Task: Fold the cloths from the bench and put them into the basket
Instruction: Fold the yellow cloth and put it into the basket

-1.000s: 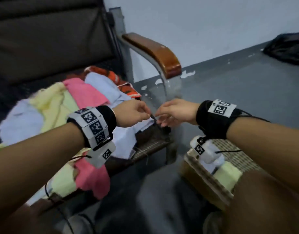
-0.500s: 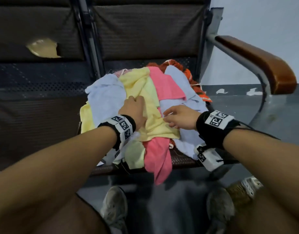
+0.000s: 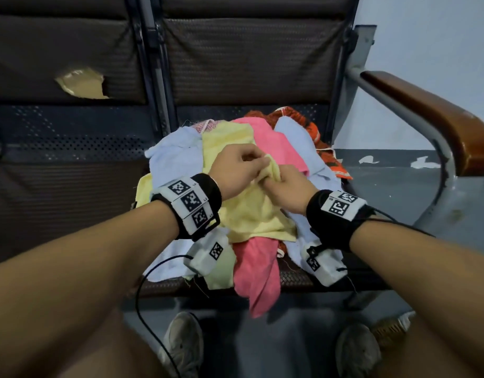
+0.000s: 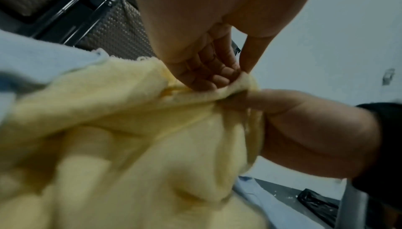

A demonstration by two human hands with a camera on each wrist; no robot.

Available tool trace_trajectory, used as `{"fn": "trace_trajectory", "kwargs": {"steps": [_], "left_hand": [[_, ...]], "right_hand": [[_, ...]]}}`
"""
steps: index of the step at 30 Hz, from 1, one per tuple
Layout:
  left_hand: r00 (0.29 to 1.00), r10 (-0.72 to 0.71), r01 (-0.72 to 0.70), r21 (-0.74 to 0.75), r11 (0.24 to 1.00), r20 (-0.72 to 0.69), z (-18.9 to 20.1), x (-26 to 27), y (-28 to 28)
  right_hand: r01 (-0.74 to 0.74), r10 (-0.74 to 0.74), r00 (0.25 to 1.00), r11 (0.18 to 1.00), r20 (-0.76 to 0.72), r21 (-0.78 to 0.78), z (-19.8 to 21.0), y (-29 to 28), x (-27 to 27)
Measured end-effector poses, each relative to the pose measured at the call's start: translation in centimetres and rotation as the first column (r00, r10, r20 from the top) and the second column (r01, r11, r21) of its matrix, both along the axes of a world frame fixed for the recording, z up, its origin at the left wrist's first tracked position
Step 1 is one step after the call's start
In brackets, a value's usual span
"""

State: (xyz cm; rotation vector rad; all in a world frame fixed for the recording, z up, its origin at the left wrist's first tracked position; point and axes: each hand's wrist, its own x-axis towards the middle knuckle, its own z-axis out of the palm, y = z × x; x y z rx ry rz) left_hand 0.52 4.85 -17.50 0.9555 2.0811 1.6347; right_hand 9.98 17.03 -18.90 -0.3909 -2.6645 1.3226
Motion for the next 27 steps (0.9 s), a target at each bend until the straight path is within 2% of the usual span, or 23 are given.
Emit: {"fn": "trace_trajectory", "kwargs": {"steps": [2, 4, 5, 6, 8, 9, 10, 12, 14, 16, 17, 19, 21, 22, 24, 25, 26, 27], "left_hand": [[0.996, -0.024, 0.022, 0.034, 0.999, 0.081, 0.3, -0.7, -0.3], [0.993, -0.018, 0.023, -0.039, 0.999, 0.112, 0.0, -1.8, -0.6], [1.0, -0.029, 0.03, -0.15, 0.988, 0.008, -0.4, -2.4, -0.8], [0.982, -0.076, 0.018, -0.314, 0.949, -0.172, -1.0, -2.9, -0.9], [0.871, -0.207, -0.101, -0.573, 0.813, -0.446, -2.1, -3.4, -1.2], [0.834, -0.222, -0.174, -0.622, 0.764, -0.505, -2.4, -3.4, -1.3], [0.813, -0.197, -0.234, -0.617, 0.751, -0.548, -2.6, -3.3, -1.2], [0.775, -0.101, -0.32, -0.525, 0.789, -0.624, -2.4, -3.6, -0.8], [0.761, -0.025, -0.336, -0.426, 0.84, -0.649, -1.8, -3.3, -0.3], [0.782, 0.028, -0.283, -0.313, 0.907, -0.623, -1.0, -2.5, 0.4], [0.794, 0.034, -0.235, -0.254, 0.938, -0.607, -0.5, -1.7, 0.8], [0.822, 0.04, -0.133, -0.125, 0.983, -0.568, 0.5, -0.1, 1.7], [0.875, 0.044, -0.049, 0.002, 0.999, -0.483, 1.5, 1.6, 3.0], [0.91, 0.037, -0.016, 0.054, 0.998, -0.412, 1.9, 2.3, 3.5], [0.975, -0.004, 0.033, 0.126, 0.991, -0.221, 2.4, 3.1, 4.4], [0.989, -0.023, 0.042, 0.131, 0.991, -0.144, 2.5, 3.2, 4.5], [0.992, -0.009, 0.024, 0.11, 0.994, -0.129, 2.5, 3.2, 4.4], [0.982, 0.034, -0.02, 0.077, 0.997, -0.185, 2.4, 3.1, 4.2]], "right_hand": [[0.094, -0.099, 0.994, 0.992, -0.056, -0.086, 0.6, 0.7, 0.0], [0.177, -0.216, 0.97, 0.942, -0.11, -0.285, 1.4, 1.6, 0.2], [0.196, -0.266, 0.954, 0.901, -0.136, -0.387, 1.7, 2.1, 0.3], [0.211, -0.312, 0.936, 0.866, -0.161, -0.454, 2.1, 2.5, 0.5], [0.255, -0.411, 0.883, 0.825, -0.227, -0.505, 2.8, 3.5, 0.8], [0.288, -0.464, 0.847, 0.811, -0.259, -0.51, 3.2, 4.1, 1.1], [0.329, -0.51, 0.81, 0.804, -0.29, -0.496, 3.6, 4.6, 1.3], [0.399, -0.571, 0.739, 0.798, -0.358, -0.451, 4.0, 5.7, 1.9], [0.468, -0.585, 0.724, 0.806, -0.365, -0.363, 3.8, 6.8, 2.3], [0.515, -0.557, 0.786, 0.83, -0.268, -0.213, 3.2, 7.4, 2.8], [0.488, -0.508, 0.839, 0.861, -0.196, -0.143, 2.6, 7.5, 3.1], [0.295, -0.301, 0.952, 0.951, -0.057, -0.091, 1.6, 6.9, 3.8], [0.1, -0.101, 0.995, 0.985, 0.0, -0.14, 1.5, 5.6, 4.1], [0.059, -0.062, 0.998, 0.991, -0.023, -0.122, 1.5, 5.3, 4.0], [0.115, -0.123, 0.988, 0.989, -0.098, -0.09, 2.1, 5.4, 3.9], [0.191, -0.209, 0.97, 0.971, -0.125, -0.145, 2.4, 5.7, 4.0], [0.273, -0.31, 0.94, 0.934, -0.143, -0.232, 2.8, 6.1, 4.2], [0.337, -0.405, 0.9, 0.881, -0.16, -0.334, 3.1, 6.6, 4.5]]}}
